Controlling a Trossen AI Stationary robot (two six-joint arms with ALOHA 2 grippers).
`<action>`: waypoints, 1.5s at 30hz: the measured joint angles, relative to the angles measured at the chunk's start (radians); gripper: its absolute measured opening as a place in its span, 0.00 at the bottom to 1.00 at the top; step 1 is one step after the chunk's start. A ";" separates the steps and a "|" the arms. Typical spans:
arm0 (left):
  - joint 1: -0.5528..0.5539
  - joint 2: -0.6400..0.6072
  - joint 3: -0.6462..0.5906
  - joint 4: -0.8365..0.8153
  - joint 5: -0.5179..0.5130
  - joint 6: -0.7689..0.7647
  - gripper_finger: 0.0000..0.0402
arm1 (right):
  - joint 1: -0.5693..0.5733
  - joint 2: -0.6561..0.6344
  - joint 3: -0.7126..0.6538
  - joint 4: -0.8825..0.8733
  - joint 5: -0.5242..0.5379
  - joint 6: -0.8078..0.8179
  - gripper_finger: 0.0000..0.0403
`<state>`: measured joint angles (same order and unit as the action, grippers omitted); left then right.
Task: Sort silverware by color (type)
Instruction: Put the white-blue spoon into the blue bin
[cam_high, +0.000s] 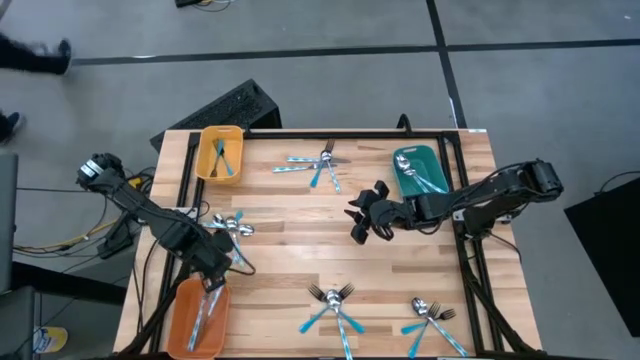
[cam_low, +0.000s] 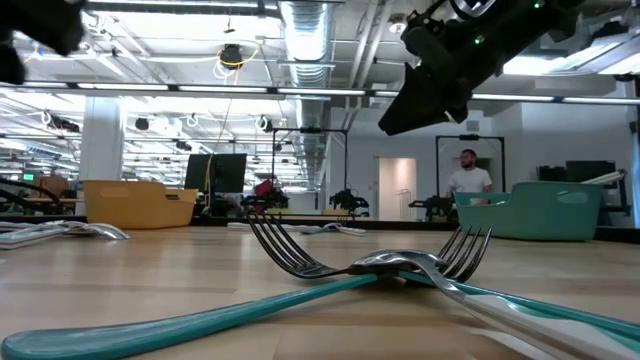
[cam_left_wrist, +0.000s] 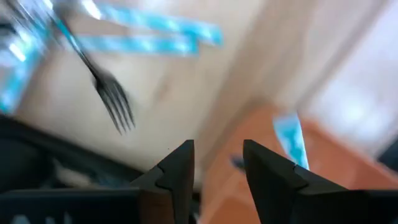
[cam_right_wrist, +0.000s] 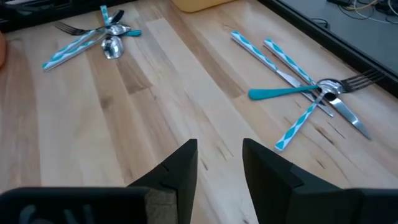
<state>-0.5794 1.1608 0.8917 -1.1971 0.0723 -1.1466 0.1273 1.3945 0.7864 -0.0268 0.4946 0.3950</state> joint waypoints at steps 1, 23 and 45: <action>0.012 -0.006 0.000 0.000 -0.037 0.014 0.31 | -0.003 0.000 0.000 0.000 0.000 0.000 0.38; 0.348 0.188 -0.310 1.556 -0.288 1.040 0.32 | 0.271 -0.007 0.000 -0.642 -0.369 0.764 0.33; 0.409 0.350 -0.310 1.849 -0.296 1.201 0.32 | 0.778 0.152 0.064 -0.614 -0.549 1.299 0.51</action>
<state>-0.1702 1.5112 0.5819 0.6524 -0.2237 0.0547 0.9054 1.5467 0.8509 -0.6410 -0.0544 1.6937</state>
